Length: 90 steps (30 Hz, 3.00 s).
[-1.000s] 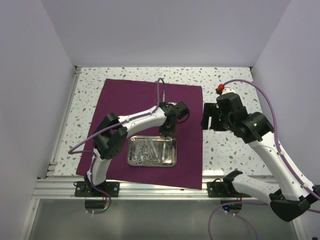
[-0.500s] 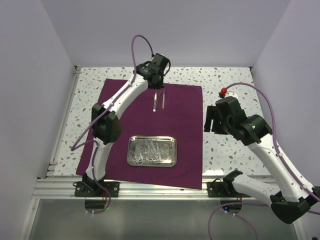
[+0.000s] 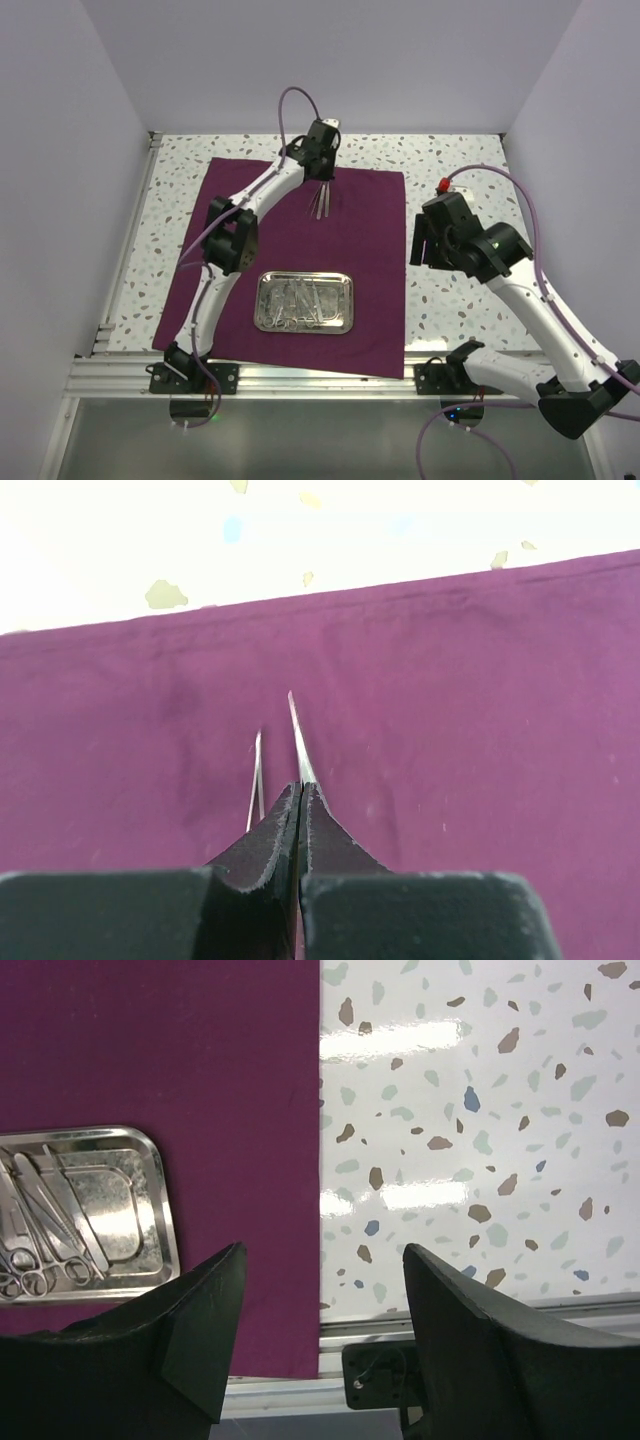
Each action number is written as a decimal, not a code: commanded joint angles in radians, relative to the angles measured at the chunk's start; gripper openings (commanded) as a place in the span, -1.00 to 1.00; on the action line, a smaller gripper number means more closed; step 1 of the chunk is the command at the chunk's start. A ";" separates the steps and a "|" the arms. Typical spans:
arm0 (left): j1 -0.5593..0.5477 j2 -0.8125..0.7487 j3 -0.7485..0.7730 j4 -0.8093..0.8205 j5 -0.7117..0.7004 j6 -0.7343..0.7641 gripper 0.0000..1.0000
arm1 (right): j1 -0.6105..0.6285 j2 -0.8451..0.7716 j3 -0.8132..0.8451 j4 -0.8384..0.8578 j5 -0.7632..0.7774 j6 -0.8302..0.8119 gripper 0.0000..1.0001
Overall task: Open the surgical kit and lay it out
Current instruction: Place the medical item in the surgical kit, then pick up the medical item from the container.
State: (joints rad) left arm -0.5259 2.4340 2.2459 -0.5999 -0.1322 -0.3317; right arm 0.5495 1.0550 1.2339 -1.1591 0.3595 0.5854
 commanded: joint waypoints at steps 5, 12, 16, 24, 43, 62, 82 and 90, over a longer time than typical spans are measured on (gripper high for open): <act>0.021 0.068 0.086 0.169 0.016 -0.012 -0.78 | 0.004 0.017 -0.002 -0.017 0.045 0.021 0.35; 0.021 -0.047 0.003 0.164 -0.006 -0.012 0.46 | 0.004 0.002 -0.030 -0.022 0.039 0.030 0.41; 0.003 -0.218 -0.217 0.114 0.042 -0.058 0.25 | 0.004 -0.003 -0.022 -0.031 0.044 0.018 0.45; -0.206 -0.510 -0.748 0.040 -0.024 -0.239 0.15 | 0.006 -0.043 0.006 -0.067 -0.039 -0.021 0.49; -0.339 -0.888 -1.128 -0.164 -0.164 -0.515 0.12 | 0.006 -0.104 -0.045 -0.048 -0.174 -0.075 0.51; -0.339 -0.988 -1.345 -0.130 -0.185 -0.569 0.08 | 0.004 -0.118 -0.091 -0.042 -0.203 -0.055 0.45; -0.280 -0.876 -1.434 0.037 -0.138 -0.526 -0.11 | 0.006 -0.079 -0.062 -0.060 -0.177 -0.087 0.43; -0.269 -0.866 -1.477 0.086 -0.096 -0.524 -0.62 | 0.004 -0.059 -0.065 -0.050 -0.175 -0.098 0.43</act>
State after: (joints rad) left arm -0.7986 1.5311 0.8265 -0.5442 -0.2729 -0.8505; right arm 0.5495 0.9905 1.1423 -1.2118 0.1692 0.5117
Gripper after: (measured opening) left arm 0.218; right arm 0.719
